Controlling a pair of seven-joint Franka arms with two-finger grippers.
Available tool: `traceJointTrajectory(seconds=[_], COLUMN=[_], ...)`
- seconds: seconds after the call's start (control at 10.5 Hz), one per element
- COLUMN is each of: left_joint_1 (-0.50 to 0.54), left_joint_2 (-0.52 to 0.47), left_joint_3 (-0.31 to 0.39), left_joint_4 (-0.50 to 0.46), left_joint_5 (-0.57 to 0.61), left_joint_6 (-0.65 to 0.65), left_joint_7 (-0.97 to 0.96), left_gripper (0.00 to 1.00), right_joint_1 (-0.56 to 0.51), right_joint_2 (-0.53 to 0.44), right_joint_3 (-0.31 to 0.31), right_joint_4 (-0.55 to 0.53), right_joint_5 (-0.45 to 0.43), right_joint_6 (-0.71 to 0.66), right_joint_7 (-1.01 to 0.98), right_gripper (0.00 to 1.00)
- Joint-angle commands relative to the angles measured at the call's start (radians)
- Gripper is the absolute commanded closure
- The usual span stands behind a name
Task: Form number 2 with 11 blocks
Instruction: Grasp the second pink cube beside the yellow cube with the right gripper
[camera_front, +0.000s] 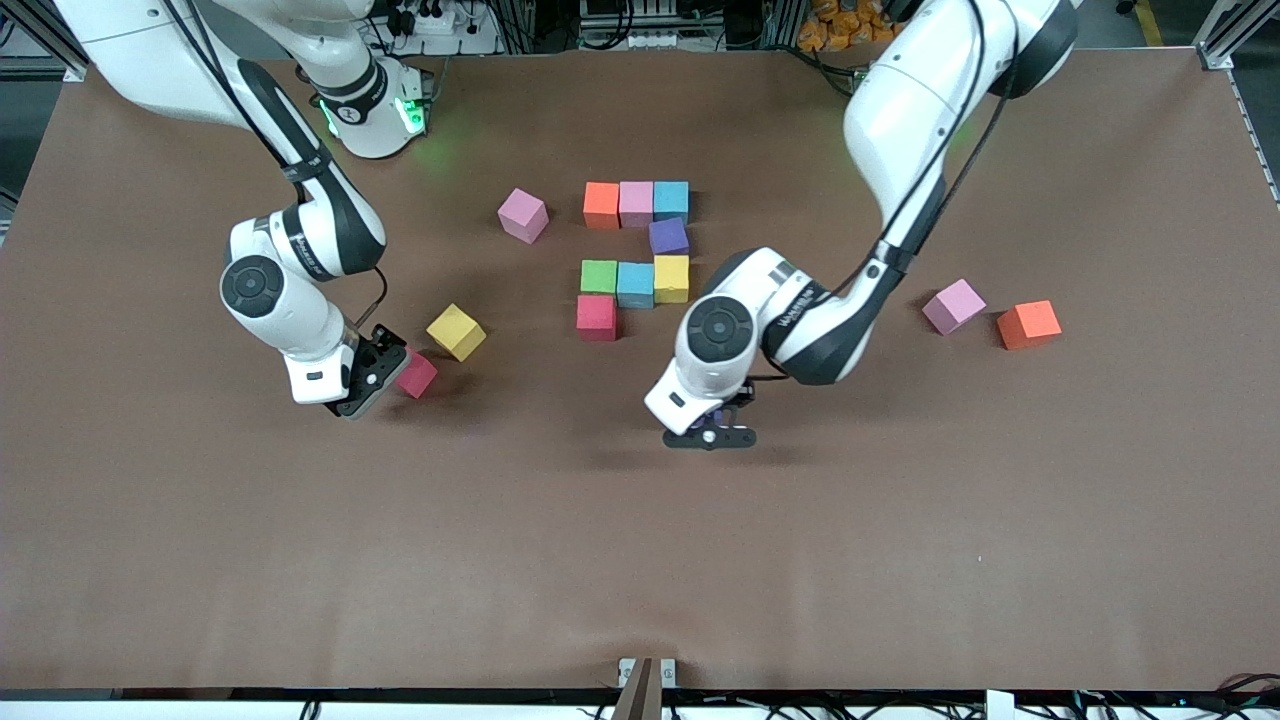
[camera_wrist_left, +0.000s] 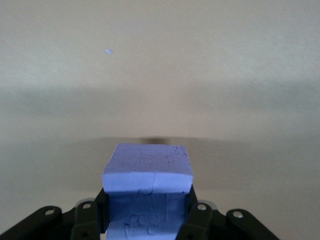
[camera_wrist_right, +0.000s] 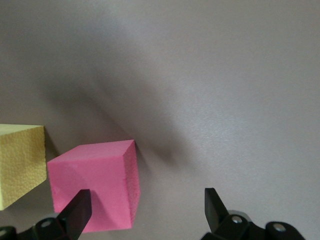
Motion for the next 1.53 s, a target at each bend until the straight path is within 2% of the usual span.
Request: traceJointTrajectory(seconds=[0.0, 0.29, 0.76, 1.05, 1.24, 1.43], left_joint_1=[-0.054, -0.096, -0.154, -0.163, -0.171, -0.179], left_joint_2=[0.037, 0.071, 0.08, 0.082, 0.093, 0.11], left_joint_3=[0.022, 0.021, 0.022, 0.021, 0.021, 0.016], left_joint_4=[0.076, 0.127, 0.144, 0.144, 0.144, 0.15], left_joint_5=[-0.031, -0.035, -0.078, -0.078, -0.078, -0.08], left_joint_6=[-0.03, -0.03, -0.027, 0.013, 0.045, 0.073], left_joint_7=[-0.05, -0.112, -0.126, -0.139, -0.137, -0.137], left_gripper=[0.88, 0.89, 0.87, 0.87, 0.87, 0.87], right_joint_1=[-0.016, -0.011, -0.007, 0.003, 0.003, -0.013], right_joint_2=[-0.004, -0.024, -0.039, -0.027, 0.007, 0.012], right_joint_3=[0.043, 0.064, 0.064, 0.067, 0.066, 0.063], right_joint_4=[-0.007, 0.005, 0.005, 0.005, 0.002, 0.007], right_joint_5=[0.007, 0.078, 0.087, 0.105, 0.101, 0.092], right_joint_6=[-0.047, -0.12, -0.167, -0.154, -0.088, -0.069], right_joint_7=[-0.008, -0.013, -0.016, -0.022, -0.027, -0.092], right_gripper=[0.0, 0.0, 0.0, 0.0, 0.0, 0.0])
